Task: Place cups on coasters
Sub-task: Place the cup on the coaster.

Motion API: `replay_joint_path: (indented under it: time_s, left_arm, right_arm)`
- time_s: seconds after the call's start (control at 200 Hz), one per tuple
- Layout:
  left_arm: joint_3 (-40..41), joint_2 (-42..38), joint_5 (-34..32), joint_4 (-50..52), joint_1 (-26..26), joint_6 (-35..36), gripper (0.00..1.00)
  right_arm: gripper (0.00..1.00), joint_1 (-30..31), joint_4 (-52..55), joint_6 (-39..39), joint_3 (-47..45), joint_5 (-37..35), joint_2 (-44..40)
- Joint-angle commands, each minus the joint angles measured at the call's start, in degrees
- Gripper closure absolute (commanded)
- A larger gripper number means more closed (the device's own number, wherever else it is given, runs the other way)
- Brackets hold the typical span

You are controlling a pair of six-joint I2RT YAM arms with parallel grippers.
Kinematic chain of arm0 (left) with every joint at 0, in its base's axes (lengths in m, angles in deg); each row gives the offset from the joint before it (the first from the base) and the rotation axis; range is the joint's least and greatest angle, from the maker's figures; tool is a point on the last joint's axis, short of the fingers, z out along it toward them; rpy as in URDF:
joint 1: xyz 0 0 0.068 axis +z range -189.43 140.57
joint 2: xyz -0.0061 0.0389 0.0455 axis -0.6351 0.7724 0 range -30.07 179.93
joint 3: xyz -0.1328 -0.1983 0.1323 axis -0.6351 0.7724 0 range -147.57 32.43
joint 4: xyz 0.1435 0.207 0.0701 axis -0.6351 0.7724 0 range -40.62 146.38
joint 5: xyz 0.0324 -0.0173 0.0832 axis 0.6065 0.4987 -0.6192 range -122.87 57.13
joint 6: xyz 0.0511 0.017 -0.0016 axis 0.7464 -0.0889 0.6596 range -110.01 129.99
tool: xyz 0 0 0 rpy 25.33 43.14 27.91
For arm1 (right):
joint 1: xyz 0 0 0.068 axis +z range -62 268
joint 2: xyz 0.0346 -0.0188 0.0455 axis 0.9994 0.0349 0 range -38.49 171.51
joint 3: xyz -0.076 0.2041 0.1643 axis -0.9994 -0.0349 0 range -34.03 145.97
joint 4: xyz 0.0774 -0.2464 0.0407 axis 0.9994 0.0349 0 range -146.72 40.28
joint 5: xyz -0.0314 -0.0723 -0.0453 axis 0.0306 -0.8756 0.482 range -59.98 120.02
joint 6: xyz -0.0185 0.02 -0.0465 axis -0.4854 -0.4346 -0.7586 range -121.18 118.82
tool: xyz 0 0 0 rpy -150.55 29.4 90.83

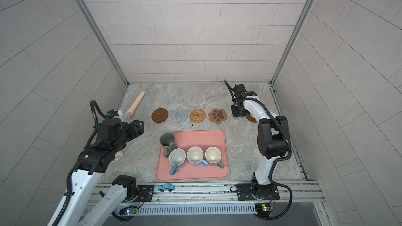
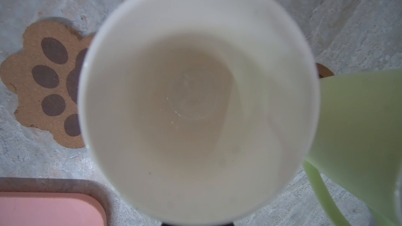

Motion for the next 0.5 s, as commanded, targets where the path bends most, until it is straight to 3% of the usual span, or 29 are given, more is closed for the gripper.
replay_joint_path:
  time_s: [0.0, 0.495]
  left_arm:
    - [0.3, -0.7, -1.0, 0.7, 0.2, -0.5, 0.21]
    - [0.3, -0.8, -1.2, 0.9, 0.2, -0.4, 0.21]
  right_arm:
    - [0.96, -0.5, -0.7, -0.3, 2.3, -0.6, -0.1]
    - [0.96, -0.9, -1.1, -0.7, 1.1, 0.1, 1.5]
